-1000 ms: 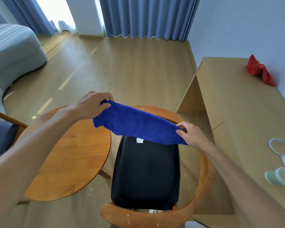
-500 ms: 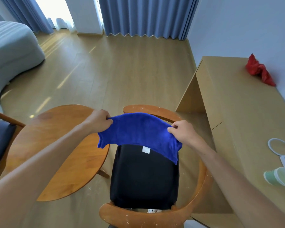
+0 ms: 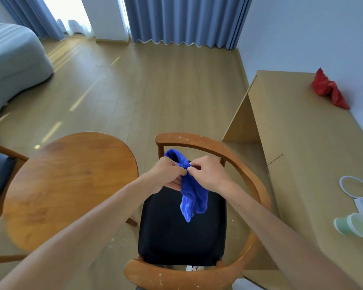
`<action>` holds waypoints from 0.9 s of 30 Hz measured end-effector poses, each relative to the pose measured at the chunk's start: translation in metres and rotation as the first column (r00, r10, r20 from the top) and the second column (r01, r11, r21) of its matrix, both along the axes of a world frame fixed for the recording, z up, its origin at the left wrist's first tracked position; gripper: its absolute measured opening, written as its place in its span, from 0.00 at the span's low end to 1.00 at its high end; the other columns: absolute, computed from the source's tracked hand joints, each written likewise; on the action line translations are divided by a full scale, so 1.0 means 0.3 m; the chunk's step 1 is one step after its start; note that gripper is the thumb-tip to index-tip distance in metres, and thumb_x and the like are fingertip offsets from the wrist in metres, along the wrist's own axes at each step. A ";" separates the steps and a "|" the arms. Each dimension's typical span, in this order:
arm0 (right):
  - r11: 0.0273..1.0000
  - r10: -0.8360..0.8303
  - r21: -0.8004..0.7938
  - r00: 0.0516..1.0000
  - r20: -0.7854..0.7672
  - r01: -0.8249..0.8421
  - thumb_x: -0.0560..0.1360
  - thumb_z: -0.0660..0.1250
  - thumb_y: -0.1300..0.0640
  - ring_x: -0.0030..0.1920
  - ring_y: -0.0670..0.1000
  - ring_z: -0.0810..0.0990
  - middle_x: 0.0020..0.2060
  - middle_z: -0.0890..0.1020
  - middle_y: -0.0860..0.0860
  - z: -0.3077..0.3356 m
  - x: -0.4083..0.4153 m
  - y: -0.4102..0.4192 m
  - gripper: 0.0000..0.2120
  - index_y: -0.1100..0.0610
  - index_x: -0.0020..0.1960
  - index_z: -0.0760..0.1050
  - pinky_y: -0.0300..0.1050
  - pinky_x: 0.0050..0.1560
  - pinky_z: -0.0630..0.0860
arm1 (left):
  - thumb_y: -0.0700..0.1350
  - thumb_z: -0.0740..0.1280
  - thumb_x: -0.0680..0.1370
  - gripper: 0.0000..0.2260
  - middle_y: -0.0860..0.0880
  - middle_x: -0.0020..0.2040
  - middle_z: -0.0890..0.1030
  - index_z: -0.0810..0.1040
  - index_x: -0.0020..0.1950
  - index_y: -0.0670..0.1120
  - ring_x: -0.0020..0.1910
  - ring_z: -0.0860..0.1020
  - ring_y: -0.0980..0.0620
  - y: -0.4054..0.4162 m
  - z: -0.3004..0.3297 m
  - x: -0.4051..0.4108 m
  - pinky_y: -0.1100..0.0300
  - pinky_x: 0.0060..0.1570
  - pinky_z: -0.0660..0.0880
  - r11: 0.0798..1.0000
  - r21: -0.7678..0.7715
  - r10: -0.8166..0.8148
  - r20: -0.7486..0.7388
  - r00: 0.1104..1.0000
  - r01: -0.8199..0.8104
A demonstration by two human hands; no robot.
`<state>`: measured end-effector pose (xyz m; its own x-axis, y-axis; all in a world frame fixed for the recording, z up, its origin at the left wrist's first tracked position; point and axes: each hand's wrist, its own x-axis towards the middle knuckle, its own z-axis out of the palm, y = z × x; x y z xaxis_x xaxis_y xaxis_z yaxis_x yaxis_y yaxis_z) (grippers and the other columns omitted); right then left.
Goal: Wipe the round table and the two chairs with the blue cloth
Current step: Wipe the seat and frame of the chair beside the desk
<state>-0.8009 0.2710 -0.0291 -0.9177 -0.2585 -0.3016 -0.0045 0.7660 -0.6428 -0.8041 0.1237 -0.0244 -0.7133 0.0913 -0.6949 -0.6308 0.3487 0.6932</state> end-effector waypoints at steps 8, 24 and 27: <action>0.972 0.167 0.174 0.986 -0.025 -0.160 0.70 0.69 0.56 0.42 0.52 0.76 0.43 0.76 0.51 0.037 -0.011 0.030 0.07 0.57 0.45 0.73 0.45 0.41 0.73 | 0.32 0.62 0.78 0.11 0.44 0.49 0.85 0.81 0.55 0.39 0.50 0.83 0.49 -0.033 0.033 -0.025 0.53 0.49 0.81 0.976 0.215 -0.041 0.057 0.998 0.027; 0.972 0.232 -0.005 0.970 -0.073 -0.233 0.70 0.60 0.69 0.47 0.41 0.77 0.44 0.80 0.42 0.045 -0.054 0.170 0.20 0.50 0.53 0.79 0.31 0.45 0.71 | 0.43 0.60 0.82 0.17 0.47 0.42 0.77 0.64 0.70 0.51 0.35 0.77 0.49 -0.023 -0.089 -0.008 0.58 0.35 0.79 0.576 -0.732 -0.747 -0.291 0.597 0.364; 0.965 0.258 0.066 0.960 -0.113 -0.252 0.71 0.59 0.69 0.49 0.45 0.76 0.47 0.79 0.46 0.032 -0.056 0.188 0.20 0.51 0.55 0.78 0.41 0.50 0.75 | 0.39 0.58 0.81 0.14 0.49 0.38 0.74 0.67 0.65 0.48 0.32 0.73 0.49 -0.029 -0.065 -0.022 0.59 0.30 0.70 0.495 -0.793 -0.814 -0.280 0.508 0.356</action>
